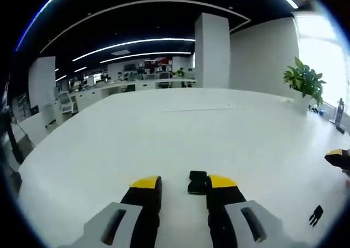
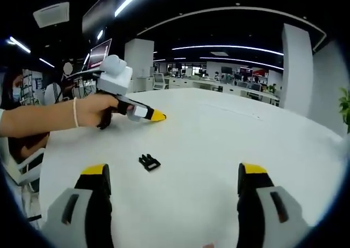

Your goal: Snap the two parts of the plastic buckle together until the buckle closes and remains connected.

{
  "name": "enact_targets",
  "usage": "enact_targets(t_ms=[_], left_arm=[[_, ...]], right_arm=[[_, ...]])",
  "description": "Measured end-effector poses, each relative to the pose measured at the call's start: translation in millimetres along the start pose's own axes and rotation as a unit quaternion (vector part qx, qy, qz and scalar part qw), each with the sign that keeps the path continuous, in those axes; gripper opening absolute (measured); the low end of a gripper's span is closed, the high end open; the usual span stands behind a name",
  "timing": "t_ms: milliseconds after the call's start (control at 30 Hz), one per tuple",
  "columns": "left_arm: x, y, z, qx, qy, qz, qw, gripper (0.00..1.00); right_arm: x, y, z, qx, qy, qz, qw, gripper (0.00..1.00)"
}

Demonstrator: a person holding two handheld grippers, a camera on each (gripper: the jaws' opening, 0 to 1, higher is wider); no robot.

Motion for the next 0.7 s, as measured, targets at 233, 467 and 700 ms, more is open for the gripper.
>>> enact_targets(t_ms=[233, 467, 700], left_arm=[[11.0, -6.8, -3.1, 0.005, 0.018, -0.034, 0.9992, 0.12], [15.6, -10.3, -6.4, 0.007, 0.029, -0.061, 0.9977, 0.12], [16.7, -10.4, -8.3, 0.010, 0.007, -0.103, 0.9946, 0.12]], right_arm=[[4.6, 2.0, 0.2, -0.001, 0.000, 0.001, 1.0000, 0.97], [5.5, 3.4, -2.4, -0.005, 0.002, 0.004, 1.0000, 0.97], [11.3, 10.7, 1.5, -0.007, 0.004, 0.008, 0.9999, 0.96]])
Point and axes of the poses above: the point that each gripper's makers call its tool centre point, and the gripper's own axes: y roughly forward along the fingers, x roughly to its right, z roughly out of its top, the point moved 2 cm from there along -y, roughly backward along the fingers, and after that the axes turned 9 degrees about y, right-handed, at the moved point
